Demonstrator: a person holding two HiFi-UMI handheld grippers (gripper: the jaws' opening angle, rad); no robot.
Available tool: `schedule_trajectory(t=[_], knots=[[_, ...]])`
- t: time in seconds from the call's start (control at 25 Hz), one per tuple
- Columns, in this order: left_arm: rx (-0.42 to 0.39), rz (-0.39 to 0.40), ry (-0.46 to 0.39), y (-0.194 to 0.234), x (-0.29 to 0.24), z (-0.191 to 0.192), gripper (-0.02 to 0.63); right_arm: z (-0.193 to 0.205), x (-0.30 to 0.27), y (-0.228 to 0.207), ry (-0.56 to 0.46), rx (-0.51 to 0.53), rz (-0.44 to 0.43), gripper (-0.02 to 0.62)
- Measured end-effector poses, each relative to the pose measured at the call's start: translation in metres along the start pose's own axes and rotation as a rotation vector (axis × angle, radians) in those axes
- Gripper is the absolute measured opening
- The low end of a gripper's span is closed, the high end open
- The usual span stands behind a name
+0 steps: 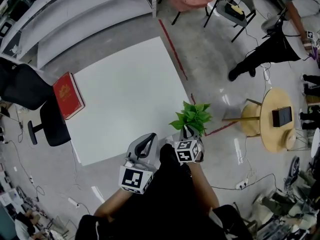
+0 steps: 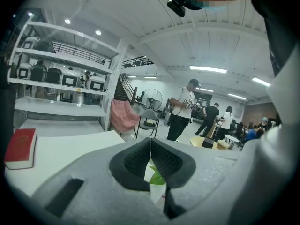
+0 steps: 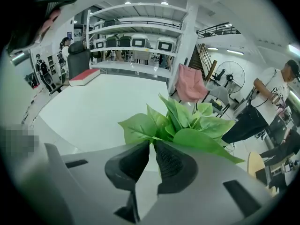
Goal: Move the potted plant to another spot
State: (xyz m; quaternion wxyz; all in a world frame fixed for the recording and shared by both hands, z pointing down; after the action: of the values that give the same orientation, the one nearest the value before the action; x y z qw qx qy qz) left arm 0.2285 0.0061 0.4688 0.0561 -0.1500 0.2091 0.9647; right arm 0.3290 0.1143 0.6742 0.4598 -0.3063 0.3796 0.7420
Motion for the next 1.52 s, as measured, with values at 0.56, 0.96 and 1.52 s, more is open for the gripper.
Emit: schedule_trajectory(t=[0.56,0.96,1.52], knots=[[0.012,-0.027,-0.010,0.000,-0.005,0.000,0.018,0.016,-0.016,0.000,0.064,0.087,-0.024,0.015],[0.020,-0.061,-0.026,-0.004,-0.003,-0.001,0.018,0.017,-0.019,-0.001,0.072,0.161,-0.049,0.015],[0.039,-0.131,-0.070,0.000,0.014,0.002,0.018,0.017,-0.024,0.002,0.072,0.284,-0.080,0.015]])
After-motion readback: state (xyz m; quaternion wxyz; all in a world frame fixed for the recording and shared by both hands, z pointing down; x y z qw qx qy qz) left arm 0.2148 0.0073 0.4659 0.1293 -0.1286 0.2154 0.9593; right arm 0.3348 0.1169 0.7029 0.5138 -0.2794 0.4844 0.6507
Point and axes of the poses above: the fingertips, and each gripper's own axes: x backward along the fingers, y to its left, z out of its underside, the point moved 1 cm from there along x, backward along the fingers, and after that the axes turned 10 degrees about x, right-handed, at the moved point
